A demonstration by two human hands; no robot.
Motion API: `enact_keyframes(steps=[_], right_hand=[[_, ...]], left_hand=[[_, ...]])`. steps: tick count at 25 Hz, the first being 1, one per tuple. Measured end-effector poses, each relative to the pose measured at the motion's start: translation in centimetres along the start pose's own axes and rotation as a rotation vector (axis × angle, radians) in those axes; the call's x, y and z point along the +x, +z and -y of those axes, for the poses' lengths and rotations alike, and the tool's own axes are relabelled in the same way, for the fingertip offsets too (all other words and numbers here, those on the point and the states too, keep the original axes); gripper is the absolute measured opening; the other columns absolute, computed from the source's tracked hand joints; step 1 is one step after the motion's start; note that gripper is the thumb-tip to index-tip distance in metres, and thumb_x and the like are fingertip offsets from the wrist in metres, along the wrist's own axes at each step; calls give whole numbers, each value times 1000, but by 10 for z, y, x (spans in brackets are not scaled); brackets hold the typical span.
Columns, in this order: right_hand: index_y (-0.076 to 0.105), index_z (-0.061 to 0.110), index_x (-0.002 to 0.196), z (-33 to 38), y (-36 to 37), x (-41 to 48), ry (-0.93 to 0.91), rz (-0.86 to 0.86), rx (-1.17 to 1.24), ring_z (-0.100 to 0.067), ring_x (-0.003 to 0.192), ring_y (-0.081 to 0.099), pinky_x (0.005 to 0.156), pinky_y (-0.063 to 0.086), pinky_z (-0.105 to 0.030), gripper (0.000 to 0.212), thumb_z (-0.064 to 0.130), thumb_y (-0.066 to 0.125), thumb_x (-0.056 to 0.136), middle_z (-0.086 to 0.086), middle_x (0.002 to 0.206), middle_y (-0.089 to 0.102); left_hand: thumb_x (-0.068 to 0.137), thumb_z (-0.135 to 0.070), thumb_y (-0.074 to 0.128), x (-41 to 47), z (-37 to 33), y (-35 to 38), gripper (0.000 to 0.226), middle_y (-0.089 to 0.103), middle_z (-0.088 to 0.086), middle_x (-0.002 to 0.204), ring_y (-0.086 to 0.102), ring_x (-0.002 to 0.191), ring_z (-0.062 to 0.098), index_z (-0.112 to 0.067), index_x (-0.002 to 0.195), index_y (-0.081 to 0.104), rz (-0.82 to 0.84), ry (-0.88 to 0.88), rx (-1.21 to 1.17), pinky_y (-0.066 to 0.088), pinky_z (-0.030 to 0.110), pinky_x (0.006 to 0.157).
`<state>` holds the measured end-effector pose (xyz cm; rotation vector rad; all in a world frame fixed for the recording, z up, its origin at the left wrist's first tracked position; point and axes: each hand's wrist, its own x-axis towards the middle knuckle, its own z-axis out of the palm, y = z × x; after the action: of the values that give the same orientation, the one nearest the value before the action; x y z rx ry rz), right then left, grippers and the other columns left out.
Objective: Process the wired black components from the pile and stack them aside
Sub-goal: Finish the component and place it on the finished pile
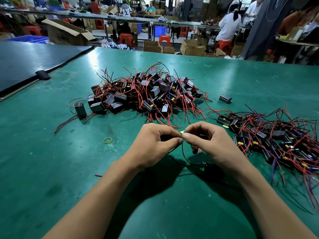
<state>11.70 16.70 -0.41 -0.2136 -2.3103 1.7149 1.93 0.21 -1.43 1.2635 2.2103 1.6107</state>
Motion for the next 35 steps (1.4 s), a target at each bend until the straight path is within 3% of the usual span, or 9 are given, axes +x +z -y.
enact_keyframes(steps=[3, 9, 13, 16, 21, 24, 28, 33, 35], right_hand=[[77, 23, 101, -2, -8, -2, -48, 102, -12, -12, 63, 64, 64, 50, -18, 18, 18, 77, 83, 2, 83, 72], [78, 27, 88, -6, -7, -2, -91, -6, -150, -10, 57, 63, 61, 48, -21, 6, 23, 79, 83, -3, 68, 72], [75, 19, 81, -4, -2, -1, -64, -5, -195, -10, 60, 56, 61, 46, -25, 5, 20, 76, 86, -6, 69, 69], [71, 13, 73, -5, 3, 3, 53, -17, -264, -4, 53, 45, 52, 36, -16, 13, 18, 72, 85, 5, 55, 57], [65, 16, 63, -5, 4, 4, 345, 60, 49, -5, 45, 37, 42, 25, -15, 22, 14, 68, 85, 6, 53, 47], [74, 8, 81, -4, -6, 2, 187, 121, -17, -3, 50, 47, 47, 35, -12, 9, 14, 73, 87, 6, 61, 62], [78, 17, 88, -3, -7, -1, -27, 59, -180, -6, 58, 55, 60, 46, -19, 6, 12, 77, 85, 7, 66, 70], [77, 25, 93, -6, -4, -1, -199, -51, -296, -17, 55, 61, 58, 49, -20, 19, 15, 84, 78, 8, 77, 72], [78, 21, 90, -7, -4, -1, -270, -35, -331, -14, 54, 60, 57, 47, -18, 15, 16, 84, 77, 14, 75, 71]], left_hand=[[87, -7, 70, 0, -1, -4, 7, 50, -2, 55, 37, 51, 8, -7, 85, 77, 57, -51, -54, 30, 21, 49], [89, -7, 69, 0, -1, -5, 9, 45, -8, 51, 34, 47, 5, -8, 85, 76, 100, -108, -116, 29, 16, 47], [86, -10, 73, -1, 2, -2, 6, 60, -7, 55, 45, 50, 0, -10, 83, 78, 46, -39, 8, 40, 19, 52], [83, -14, 75, -2, 4, 2, 3, 71, -5, 69, 59, 59, 1, -14, 83, 78, 16, 72, 209, 53, 27, 62], [82, -21, 75, -3, 4, 3, 4, 72, -6, 74, 64, 66, 10, -21, 85, 78, 40, 145, 338, 53, 32, 65], [84, -17, 74, -2, 4, 0, 5, 73, -2, 74, 64, 66, 9, -16, 85, 79, 26, 54, 225, 52, 30, 66], [86, -16, 72, 0, 4, -4, 7, 71, 14, 74, 52, 63, 10, -11, 87, 78, 62, -126, 26, 48, 32, 62], [87, -14, 72, 0, 4, -6, 7, 56, -8, 56, 41, 52, 1, -10, 85, 78, 99, -160, -29, 36, 15, 53], [87, -14, 72, 1, 5, -7, 8, 53, -12, 51, 39, 47, -2, -9, 87, 78, 109, -175, -39, 34, 11, 50]])
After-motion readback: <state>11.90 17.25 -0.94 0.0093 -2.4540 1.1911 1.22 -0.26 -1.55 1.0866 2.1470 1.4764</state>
